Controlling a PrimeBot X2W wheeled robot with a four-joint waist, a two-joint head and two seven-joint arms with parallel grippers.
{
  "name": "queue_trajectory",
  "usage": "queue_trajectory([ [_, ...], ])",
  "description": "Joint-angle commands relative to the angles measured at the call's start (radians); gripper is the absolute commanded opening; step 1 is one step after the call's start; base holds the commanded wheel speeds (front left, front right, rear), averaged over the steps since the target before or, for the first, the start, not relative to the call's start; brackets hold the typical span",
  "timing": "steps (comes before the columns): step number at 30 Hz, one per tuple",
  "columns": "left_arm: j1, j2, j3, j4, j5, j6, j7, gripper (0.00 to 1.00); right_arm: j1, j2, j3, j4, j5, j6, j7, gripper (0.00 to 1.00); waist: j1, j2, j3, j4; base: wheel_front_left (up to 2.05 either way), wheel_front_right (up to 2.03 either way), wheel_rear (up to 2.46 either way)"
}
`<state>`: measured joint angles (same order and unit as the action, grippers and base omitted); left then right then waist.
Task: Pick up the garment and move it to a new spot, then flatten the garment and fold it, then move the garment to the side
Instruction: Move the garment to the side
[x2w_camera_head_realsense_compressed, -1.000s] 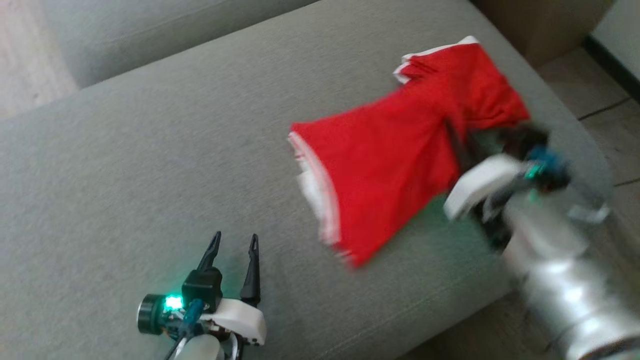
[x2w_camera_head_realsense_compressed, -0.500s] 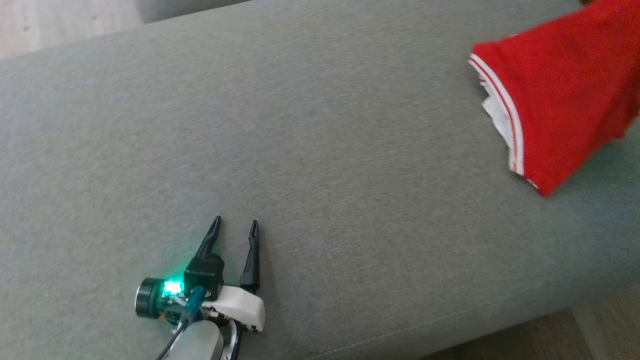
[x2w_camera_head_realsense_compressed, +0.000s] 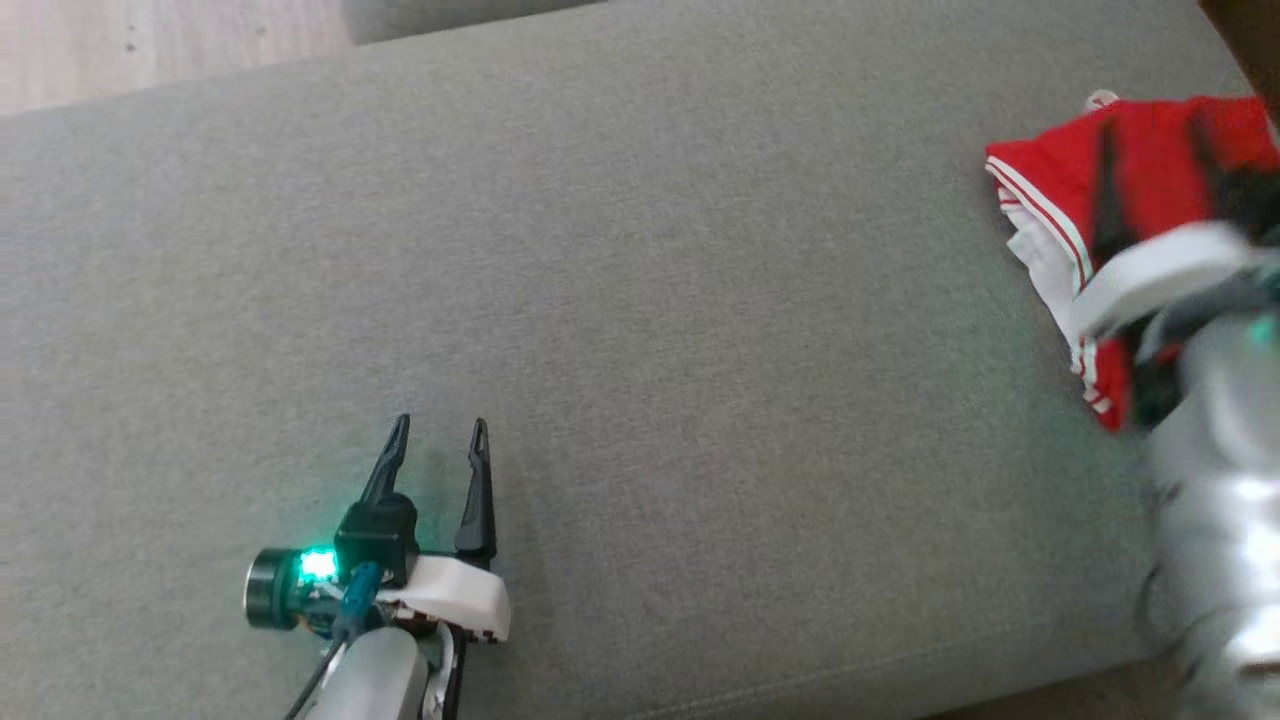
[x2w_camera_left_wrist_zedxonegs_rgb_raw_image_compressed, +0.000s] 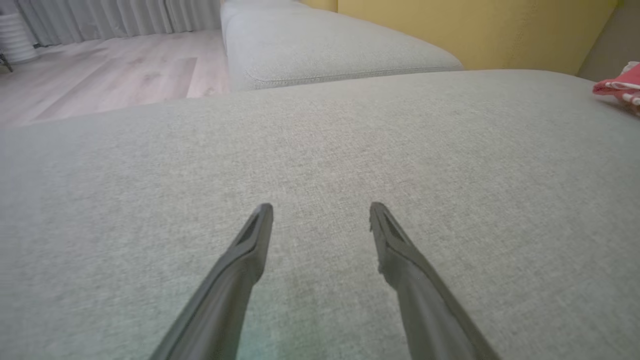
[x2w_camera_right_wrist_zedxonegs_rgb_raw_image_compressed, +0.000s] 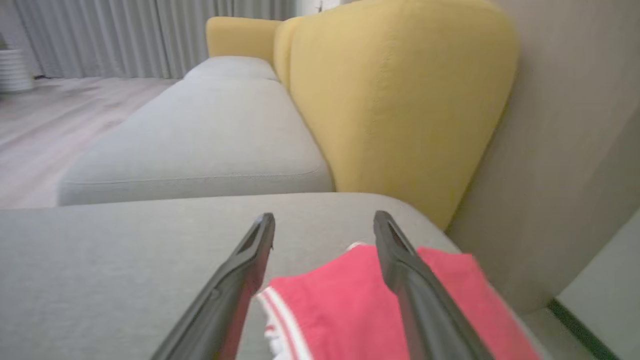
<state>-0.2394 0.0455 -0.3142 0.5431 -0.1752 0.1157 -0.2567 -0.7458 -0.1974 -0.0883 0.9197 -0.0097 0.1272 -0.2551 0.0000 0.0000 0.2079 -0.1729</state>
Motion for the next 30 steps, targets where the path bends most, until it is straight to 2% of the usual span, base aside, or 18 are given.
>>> queue_trajectory([
  [1, -0.001, 0.005, 0.044, -0.035, -0.001, 0.010, -0.005, 1.00, 0.038, 0.034, 0.008, -0.072, 0.003, 0.003, -0.007, 1.00, 0.0000, 0.0000, -0.019, 0.021, 0.00, 0.00, 0.00],
  [6, 0.023, 0.005, 0.065, -0.047, -0.006, 0.027, -0.005, 1.00, 0.207, 0.114, 0.010, -0.187, 0.030, 0.003, -0.007, 1.00, 0.0000, 0.0000, -0.054, 0.075, 0.00, 0.00, 0.00],
  [11, 0.042, 0.005, 0.090, -0.055, -0.003, 0.035, -0.005, 1.00, 0.326, 0.141, -0.005, -0.258, 0.057, 0.003, -0.007, 1.00, 0.0000, 0.0000, -0.081, 0.117, 0.00, 0.00, 0.00],
  [14, 0.057, 0.005, 0.111, -0.060, 0.007, 0.034, -0.005, 1.00, 0.387, 0.146, -0.004, -0.294, 0.098, 0.003, -0.007, 1.00, 0.0000, 0.0000, -0.100, 0.144, 0.00, 0.00, 0.00],
  [19, 0.075, 0.005, 0.141, -0.063, 0.018, 0.035, -0.005, 1.00, 0.450, 0.147, 0.056, -0.337, 0.180, 0.003, -0.007, 1.00, 0.0000, 0.0000, -0.124, 0.181, 0.00, 0.00, 0.00],
  [30, 0.114, 0.005, 0.201, -0.074, 0.021, 0.029, -0.005, 1.00, 0.498, 0.147, 0.122, -0.378, 0.223, 0.003, -0.007, 1.00, 0.0000, 0.0000, -0.172, 0.205, 0.00, 0.00, 0.00],
])
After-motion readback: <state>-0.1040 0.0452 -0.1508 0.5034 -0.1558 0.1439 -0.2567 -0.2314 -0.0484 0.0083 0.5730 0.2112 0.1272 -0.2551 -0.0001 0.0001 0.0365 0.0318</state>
